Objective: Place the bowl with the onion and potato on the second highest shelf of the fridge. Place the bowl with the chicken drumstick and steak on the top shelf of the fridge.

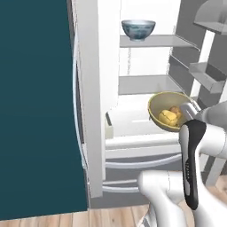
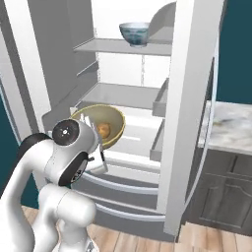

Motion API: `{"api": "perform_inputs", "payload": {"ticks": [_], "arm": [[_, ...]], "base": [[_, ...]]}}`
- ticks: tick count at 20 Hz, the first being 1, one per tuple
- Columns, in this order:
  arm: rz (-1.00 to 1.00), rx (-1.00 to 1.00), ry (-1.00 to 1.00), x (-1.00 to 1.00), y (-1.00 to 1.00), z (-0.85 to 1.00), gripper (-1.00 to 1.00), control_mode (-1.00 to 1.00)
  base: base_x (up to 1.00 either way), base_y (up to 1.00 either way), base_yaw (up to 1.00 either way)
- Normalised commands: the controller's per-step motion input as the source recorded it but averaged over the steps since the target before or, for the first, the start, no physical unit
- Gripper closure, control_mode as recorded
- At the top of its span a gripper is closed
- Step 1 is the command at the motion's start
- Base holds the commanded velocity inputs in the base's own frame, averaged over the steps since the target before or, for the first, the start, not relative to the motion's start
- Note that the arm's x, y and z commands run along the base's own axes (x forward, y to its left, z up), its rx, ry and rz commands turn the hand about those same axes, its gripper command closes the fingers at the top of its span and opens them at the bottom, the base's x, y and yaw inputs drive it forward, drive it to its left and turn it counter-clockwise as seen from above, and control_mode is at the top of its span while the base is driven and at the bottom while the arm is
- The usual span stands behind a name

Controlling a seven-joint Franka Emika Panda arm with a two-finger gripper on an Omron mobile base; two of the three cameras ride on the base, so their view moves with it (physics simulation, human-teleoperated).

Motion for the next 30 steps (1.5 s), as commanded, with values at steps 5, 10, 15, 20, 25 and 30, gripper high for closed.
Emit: {"api": "perform_inputs", "payload": {"ticks": [5, 10, 15, 20, 25, 30], "arm": [[0.0, 0.0, 0.0, 0.0, 0.0, 0.0, 1.0, 1.0], [0.0, 0.0, 0.0, 0.0, 0.0, 0.0, 1.0, 1.0], [0.0, 0.0, 0.0, 0.0, 0.0, 0.0, 1.0, 1.0], [-0.02, 0.0, 0.0, 0.57, 0.01, 0.0, 1.0, -1.0], [-0.01, 0.02, 0.04, 1.0, 0.0, 0.0, 1.0, -1.0], [-0.03, 0.02, 0.0, 1.0, 0.0, 0.0, 1.0, -1.0]], "base": [[0.67, 0.32, 0.0], [0.78, 0.08, 0.0], [0.72, 0.0, 0.0], [0.28, 0.0, 0.0], [0.0, 0.0, 0.0], [0.0, 0.0, 0.0]]}}
